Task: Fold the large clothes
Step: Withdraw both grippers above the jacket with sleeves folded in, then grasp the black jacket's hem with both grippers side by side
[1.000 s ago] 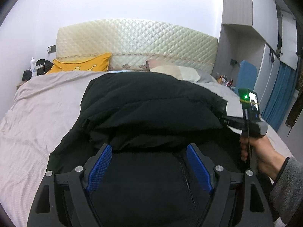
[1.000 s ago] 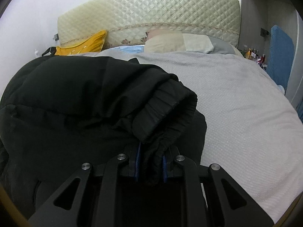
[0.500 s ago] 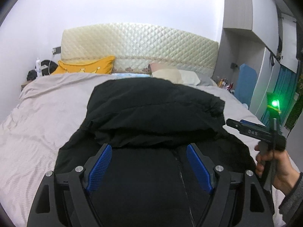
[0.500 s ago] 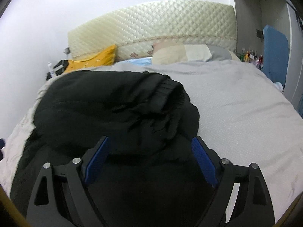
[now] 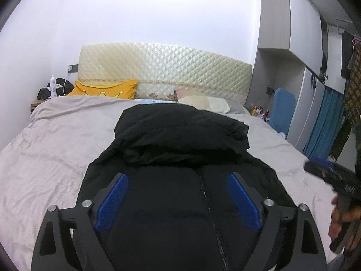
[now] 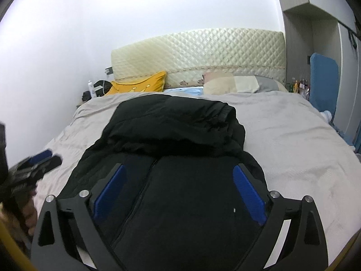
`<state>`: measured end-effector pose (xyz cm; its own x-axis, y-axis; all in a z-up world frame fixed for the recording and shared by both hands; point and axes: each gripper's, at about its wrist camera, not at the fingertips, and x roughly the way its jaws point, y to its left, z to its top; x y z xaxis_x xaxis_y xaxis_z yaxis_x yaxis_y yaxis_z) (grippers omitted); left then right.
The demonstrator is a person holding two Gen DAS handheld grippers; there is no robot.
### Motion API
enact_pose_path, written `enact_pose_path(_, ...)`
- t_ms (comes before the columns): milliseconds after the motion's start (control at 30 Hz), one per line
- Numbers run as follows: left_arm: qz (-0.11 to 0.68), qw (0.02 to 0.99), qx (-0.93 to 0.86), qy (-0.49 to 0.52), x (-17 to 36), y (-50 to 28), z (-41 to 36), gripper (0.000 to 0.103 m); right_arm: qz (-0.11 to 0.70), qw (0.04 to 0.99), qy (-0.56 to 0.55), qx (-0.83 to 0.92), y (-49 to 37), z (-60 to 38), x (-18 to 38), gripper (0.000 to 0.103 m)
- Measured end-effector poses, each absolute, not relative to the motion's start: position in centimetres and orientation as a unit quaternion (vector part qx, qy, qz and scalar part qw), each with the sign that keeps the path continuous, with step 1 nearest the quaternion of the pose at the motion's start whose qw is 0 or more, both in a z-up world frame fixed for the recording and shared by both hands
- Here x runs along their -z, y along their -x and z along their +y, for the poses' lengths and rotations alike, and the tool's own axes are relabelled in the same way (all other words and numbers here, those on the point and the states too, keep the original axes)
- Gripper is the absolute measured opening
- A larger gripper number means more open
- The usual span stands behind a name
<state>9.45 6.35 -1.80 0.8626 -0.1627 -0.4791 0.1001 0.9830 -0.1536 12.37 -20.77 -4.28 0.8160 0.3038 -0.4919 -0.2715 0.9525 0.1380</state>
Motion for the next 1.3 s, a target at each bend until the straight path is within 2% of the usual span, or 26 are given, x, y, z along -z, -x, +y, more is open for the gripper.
enact_pose_path(67,0.25,0.964,0.067,0.067,1.6,-8.6,6.5,0.095,0.251,0.956,-0.026,-0.15,-9.8,-20.6,4.2,0.103)
enact_pose_path(333,0.283,0.954,0.058,0.08,3.3,-6.7,7.9,0.095,0.257,0.954,-0.014,-0.151,-5.2,-21.2,6.0,0.103)
enact_pose_path(700,0.334,0.938,0.04,0.086,6.0,-8.7,7.8,0.095,0.393,0.915,-0.063,-0.068,-8.9,-26.1,12.0,0.103)
enact_pose_path(1000,0.36,0.928,0.039,0.084,7.7,-9.8,7.4,0.095,0.498,0.853,-0.155,0.006,-12.3,-31.3,18.5,0.103)
enact_pose_path(1300,0.377,0.92,0.038,0.098,8.3,-10.3,7.9,0.095,0.54,0.806,-0.238,-0.048,-13.3,-30.9,21.9,0.103)
